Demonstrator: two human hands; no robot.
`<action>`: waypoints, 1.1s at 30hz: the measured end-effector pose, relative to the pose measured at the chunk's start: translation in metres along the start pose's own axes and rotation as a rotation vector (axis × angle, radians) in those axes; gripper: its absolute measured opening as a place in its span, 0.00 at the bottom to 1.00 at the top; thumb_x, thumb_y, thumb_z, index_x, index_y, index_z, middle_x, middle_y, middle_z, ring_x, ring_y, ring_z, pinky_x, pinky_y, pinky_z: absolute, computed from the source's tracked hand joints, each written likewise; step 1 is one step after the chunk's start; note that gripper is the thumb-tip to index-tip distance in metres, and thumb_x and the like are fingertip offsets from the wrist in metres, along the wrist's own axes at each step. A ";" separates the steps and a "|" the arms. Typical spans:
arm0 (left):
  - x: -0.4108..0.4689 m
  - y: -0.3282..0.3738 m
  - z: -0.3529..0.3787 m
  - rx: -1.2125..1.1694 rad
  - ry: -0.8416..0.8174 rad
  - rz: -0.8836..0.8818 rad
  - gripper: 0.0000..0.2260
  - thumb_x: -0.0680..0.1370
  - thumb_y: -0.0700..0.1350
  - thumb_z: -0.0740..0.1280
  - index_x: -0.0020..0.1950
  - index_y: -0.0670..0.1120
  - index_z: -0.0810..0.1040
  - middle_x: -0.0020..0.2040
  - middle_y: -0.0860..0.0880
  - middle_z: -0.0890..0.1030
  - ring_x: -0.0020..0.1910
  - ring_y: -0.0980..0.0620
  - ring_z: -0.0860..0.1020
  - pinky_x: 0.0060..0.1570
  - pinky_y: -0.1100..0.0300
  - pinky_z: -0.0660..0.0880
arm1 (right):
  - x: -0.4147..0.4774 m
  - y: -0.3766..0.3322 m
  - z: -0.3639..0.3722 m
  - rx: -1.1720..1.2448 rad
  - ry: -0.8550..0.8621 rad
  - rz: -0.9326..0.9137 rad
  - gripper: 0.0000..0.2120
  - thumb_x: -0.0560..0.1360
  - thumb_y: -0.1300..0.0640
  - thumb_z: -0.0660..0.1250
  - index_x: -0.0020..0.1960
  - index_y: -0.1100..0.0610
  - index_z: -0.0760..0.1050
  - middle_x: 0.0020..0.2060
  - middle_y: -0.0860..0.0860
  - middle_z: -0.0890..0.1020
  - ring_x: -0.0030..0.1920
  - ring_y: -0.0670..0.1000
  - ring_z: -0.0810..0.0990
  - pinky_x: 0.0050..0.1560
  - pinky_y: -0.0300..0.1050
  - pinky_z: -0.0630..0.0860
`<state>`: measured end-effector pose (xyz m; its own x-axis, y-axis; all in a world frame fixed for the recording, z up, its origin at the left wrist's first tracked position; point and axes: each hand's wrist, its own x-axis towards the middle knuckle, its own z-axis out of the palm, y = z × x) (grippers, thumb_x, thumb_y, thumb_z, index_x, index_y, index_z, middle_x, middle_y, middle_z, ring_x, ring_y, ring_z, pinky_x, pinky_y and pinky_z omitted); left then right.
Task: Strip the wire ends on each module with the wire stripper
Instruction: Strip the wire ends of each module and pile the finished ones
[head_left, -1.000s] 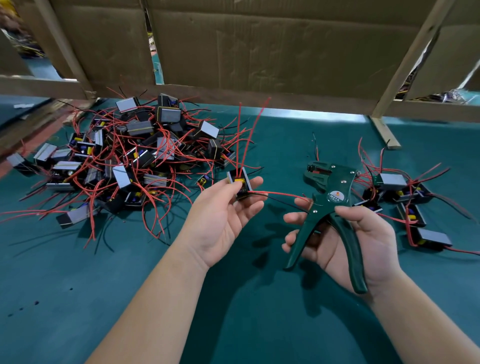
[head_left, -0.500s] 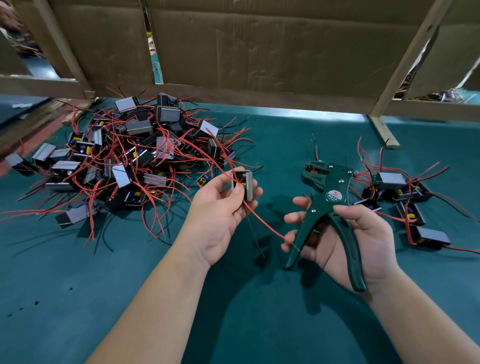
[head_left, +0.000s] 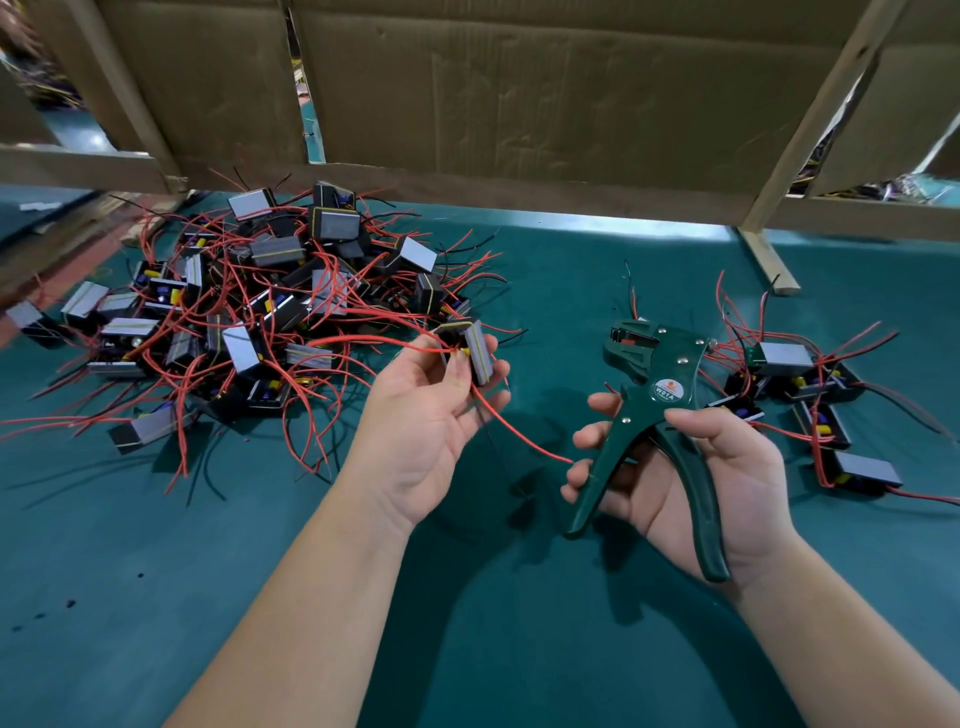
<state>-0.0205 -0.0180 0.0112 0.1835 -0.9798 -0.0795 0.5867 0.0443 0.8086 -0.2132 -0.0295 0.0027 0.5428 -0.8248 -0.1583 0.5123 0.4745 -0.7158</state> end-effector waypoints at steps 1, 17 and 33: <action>-0.001 0.000 0.000 -0.054 -0.020 -0.041 0.10 0.82 0.36 0.56 0.51 0.47 0.75 0.43 0.51 0.83 0.40 0.50 0.83 0.38 0.57 0.81 | 0.000 0.000 0.000 0.000 0.003 0.001 0.29 0.52 0.52 0.77 0.50 0.64 0.81 0.41 0.64 0.80 0.37 0.65 0.80 0.40 0.59 0.80; 0.003 0.005 -0.005 -0.244 -0.079 -0.173 0.14 0.70 0.40 0.66 0.51 0.34 0.81 0.51 0.43 0.84 0.51 0.52 0.83 0.43 0.69 0.78 | -0.002 -0.002 0.000 -0.018 0.030 0.037 0.29 0.53 0.52 0.77 0.51 0.63 0.80 0.41 0.64 0.79 0.38 0.65 0.80 0.40 0.59 0.79; 0.002 0.012 0.000 -0.233 0.034 0.128 0.21 0.66 0.35 0.69 0.57 0.48 0.72 0.39 0.47 0.85 0.38 0.54 0.84 0.34 0.69 0.77 | -0.016 0.003 0.012 -0.181 -0.250 0.215 0.21 0.63 0.53 0.75 0.52 0.62 0.76 0.39 0.67 0.78 0.38 0.66 0.79 0.45 0.62 0.76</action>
<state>-0.0128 -0.0190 0.0208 0.2923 -0.9563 -0.0081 0.7222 0.2152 0.6574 -0.2123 -0.0111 0.0118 0.7824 -0.6011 -0.1632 0.2553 0.5484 -0.7963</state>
